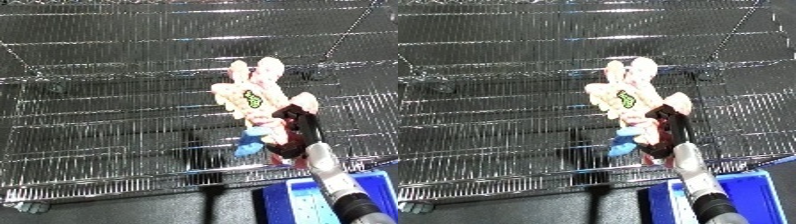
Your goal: Pick up the object and place it into the box
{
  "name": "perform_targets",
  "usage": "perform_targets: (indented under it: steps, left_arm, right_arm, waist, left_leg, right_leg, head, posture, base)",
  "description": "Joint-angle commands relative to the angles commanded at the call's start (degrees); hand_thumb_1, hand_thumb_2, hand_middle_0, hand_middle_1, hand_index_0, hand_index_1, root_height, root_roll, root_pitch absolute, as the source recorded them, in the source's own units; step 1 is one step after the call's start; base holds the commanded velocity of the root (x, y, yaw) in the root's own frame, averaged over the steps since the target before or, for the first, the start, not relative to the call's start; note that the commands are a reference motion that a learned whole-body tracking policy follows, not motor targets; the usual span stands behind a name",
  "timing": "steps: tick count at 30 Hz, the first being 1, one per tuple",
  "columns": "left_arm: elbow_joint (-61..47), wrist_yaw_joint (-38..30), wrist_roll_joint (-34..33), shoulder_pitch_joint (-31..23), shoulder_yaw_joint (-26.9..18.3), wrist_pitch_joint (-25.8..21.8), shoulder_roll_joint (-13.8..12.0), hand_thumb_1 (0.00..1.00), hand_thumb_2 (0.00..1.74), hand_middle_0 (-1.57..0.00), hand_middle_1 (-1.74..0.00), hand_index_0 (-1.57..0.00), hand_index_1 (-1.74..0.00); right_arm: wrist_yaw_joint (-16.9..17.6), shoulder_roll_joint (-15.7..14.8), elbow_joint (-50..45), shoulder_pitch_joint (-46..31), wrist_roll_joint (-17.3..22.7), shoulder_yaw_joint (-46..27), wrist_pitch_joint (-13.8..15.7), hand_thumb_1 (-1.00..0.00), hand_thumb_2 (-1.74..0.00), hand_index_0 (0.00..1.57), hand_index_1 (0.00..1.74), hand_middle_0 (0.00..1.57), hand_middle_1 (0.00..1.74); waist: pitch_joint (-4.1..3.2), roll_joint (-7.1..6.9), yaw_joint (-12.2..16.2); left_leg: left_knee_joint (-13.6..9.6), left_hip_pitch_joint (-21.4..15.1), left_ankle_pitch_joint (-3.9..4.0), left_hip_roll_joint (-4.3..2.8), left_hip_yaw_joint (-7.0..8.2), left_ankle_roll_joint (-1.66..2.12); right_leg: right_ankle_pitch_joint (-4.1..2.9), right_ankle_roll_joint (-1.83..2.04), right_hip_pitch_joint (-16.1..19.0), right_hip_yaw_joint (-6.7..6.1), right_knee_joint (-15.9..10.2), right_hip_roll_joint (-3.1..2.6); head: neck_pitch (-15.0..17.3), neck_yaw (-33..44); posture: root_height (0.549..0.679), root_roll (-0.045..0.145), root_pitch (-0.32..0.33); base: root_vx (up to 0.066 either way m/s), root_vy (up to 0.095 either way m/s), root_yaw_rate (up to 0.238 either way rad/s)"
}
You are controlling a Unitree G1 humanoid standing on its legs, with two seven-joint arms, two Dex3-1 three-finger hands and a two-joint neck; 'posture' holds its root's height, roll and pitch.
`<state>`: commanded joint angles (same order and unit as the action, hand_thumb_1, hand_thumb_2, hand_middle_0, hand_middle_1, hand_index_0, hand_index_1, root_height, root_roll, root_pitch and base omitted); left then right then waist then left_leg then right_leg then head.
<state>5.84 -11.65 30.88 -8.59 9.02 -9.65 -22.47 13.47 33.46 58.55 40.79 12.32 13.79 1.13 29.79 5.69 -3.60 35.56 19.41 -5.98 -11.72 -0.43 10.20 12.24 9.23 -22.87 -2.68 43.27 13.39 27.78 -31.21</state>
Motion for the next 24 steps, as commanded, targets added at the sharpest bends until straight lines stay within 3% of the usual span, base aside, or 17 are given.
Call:
perform_targets:
  steps: [17,24]
  left_arm:
    - [0.67,0.56,0.16,0.28,-0.05,0.63,-0.23,1.00,1.74,-1.57,-1.74,-1.57,-1.74]
    - [1.38,0.68,-0.06,0.44,-0.11,0.91,-0.24,1.00,1.74,-1.57,-1.74,-1.57,-1.74]
  right_arm:
    - [1.03,0.20,-5.68,-2.59,-0.61,-1.27,0.75,-1.00,-1.74,1.57,1.74,1.57,1.74]
    - [3.34,1.90,-15.62,-5.02,-1.32,-3.75,2.16,-1.00,-1.74,1.57,1.74,1.57,1.74]
  waist:
    - [-0.03,-0.15,0.24]
    - [-0.69,-0.67,1.07]
  left_leg:
    - [0.76,-0.26,0.21,0.05,-0.38,-0.03]
    - [0.32,-1.04,0.26,-0.02,-0.09,-0.11]
  right_leg:
    - [-0.19,-0.15,0.59,-0.08,0.90,0.10]
    - [-0.36,-0.13,1.41,-0.08,0.34,0.13]
  head:
    - [0.02,-1.75]
    - [-1.03,-3.52]
  posture:
    - [0.622,0.050,-0.141]
    - [0.623,0.050,-0.150]
  base:
    - [-0.026,-0.003,0.008]
    - [-0.016,0.000,-0.015]
